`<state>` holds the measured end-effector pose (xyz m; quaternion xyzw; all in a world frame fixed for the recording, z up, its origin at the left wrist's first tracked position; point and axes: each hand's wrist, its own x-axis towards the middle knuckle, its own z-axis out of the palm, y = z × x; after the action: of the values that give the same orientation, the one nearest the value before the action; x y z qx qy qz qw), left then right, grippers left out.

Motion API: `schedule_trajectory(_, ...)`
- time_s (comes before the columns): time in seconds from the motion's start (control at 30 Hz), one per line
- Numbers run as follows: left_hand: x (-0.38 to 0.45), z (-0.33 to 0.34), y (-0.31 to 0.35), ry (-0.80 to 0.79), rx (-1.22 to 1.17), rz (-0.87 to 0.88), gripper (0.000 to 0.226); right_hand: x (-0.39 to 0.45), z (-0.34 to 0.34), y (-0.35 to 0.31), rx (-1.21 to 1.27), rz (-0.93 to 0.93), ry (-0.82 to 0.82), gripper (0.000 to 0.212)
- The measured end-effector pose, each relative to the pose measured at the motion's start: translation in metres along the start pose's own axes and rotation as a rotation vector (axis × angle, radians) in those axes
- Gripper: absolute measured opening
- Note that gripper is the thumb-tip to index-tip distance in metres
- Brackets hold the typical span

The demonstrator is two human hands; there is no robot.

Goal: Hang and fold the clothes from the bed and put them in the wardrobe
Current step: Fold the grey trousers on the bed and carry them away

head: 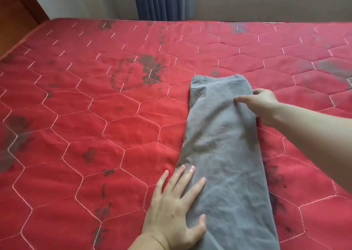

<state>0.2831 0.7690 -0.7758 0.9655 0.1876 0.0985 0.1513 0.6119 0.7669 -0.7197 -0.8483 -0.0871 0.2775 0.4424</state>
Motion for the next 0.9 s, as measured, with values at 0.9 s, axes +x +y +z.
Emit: schedule_trajectory(0.9, -0.008, -0.008, 0.011, -0.025, 0.012, -0.152, 0.063, -0.244, -0.053, 0.084, -0.193, -0.776, -0.269, 0.031)
